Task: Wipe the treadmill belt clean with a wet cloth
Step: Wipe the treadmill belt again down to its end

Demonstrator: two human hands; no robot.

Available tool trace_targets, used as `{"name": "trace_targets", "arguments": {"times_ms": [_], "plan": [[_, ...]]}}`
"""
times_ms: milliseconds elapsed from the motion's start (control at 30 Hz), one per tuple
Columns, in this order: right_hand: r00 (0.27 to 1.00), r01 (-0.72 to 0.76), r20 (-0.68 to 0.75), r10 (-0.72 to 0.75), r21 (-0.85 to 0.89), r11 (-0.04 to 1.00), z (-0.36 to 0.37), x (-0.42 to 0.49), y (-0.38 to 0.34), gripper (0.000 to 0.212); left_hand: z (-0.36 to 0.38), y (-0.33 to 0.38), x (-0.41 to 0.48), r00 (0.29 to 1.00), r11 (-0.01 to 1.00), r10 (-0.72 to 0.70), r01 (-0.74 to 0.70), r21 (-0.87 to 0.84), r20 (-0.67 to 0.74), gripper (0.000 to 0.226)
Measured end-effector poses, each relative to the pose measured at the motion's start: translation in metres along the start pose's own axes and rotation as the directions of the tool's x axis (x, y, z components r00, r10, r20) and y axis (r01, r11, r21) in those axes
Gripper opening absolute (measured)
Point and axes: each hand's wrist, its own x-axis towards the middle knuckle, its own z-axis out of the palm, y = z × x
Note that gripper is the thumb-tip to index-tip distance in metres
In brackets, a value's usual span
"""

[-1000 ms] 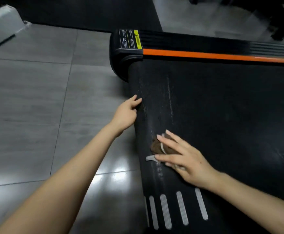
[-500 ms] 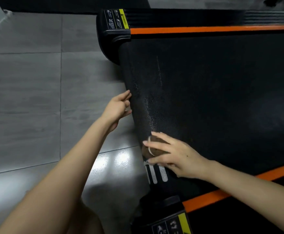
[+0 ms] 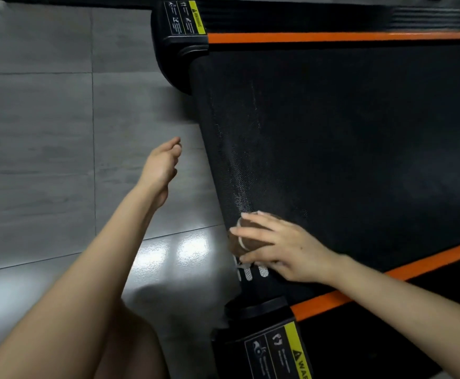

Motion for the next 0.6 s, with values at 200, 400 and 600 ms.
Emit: {"name": "trace_targets", "arguments": {"times_ms": [200, 400, 600], "plan": [[0.886, -0.361, -0.245, 0.393, 0.165, 0.918, -0.016, 0.005, 0.042, 0.024, 0.03, 0.002, -0.009, 0.984, 0.974, 0.16, -0.17, 0.148, 0.078, 0.041], [0.981, -0.187, 0.005, 0.193, 0.265, 0.946, -0.005, -0.081, -0.009, 0.029, 0.062, 0.01, -0.008, 0.869, 0.621, 0.377, -0.494, 0.608, 0.32, 0.042], [0.832, -0.497, -0.112, 0.544, 0.287, 0.819, -0.024, -0.134, 0.016, 0.032, 0.079, 0.004, 0.0, 0.812, 0.406, 0.355, -0.58, 0.706, 0.463, 0.042]]}}
